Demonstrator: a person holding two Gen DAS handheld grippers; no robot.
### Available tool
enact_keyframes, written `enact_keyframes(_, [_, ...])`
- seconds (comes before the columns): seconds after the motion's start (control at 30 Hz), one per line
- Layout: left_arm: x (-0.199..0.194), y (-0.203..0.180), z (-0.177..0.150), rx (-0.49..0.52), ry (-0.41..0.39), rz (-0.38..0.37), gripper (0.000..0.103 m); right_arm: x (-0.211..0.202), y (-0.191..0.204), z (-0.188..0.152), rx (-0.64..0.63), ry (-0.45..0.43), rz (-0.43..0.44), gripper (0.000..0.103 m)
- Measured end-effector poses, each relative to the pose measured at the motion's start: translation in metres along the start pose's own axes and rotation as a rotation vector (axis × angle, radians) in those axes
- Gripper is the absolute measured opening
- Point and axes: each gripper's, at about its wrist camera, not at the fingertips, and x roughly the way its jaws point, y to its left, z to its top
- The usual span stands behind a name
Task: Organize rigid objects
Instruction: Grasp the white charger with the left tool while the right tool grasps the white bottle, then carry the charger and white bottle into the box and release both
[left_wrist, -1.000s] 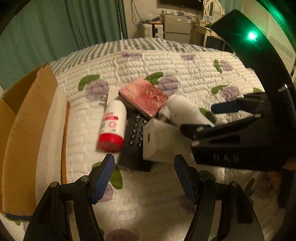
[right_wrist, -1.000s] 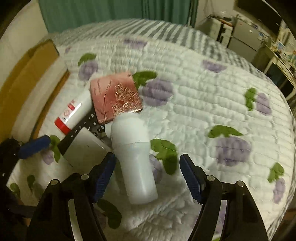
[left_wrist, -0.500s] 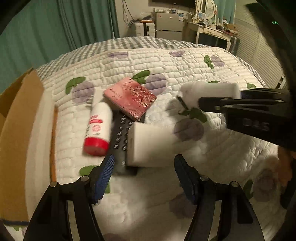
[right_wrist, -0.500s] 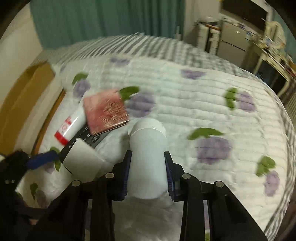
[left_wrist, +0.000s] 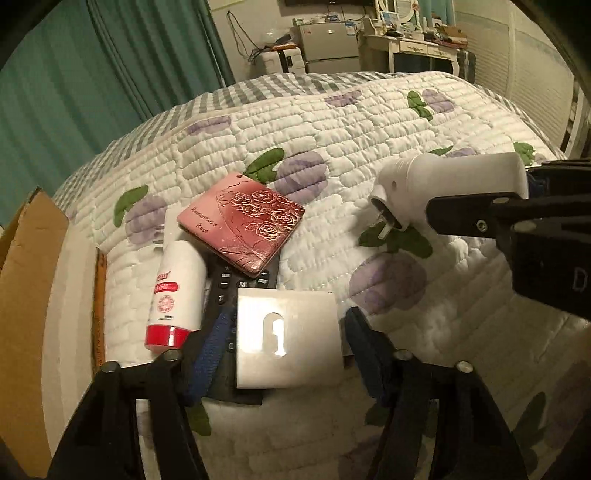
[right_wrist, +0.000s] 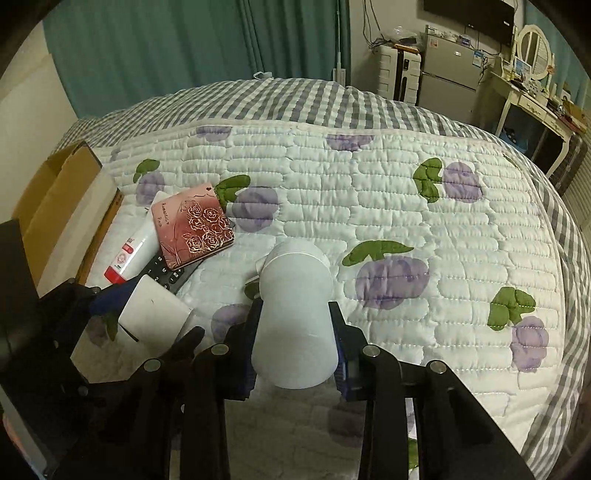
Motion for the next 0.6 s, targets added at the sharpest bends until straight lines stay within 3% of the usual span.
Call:
enact_keyframes(0.33, [-0.014,0.013,0.0,-0.075,0.029,-0.088,0.054,-0.021,0.002,-0.007,0.0,-0.045,-0.056,0.032])
enact_keyframes(0.6, [-0.055,0.025,0.011,-0.104,-0.032,-0.142,0.054,-0.055,0.016,-0.013,-0.014,-0.111,-0.097,0.031])
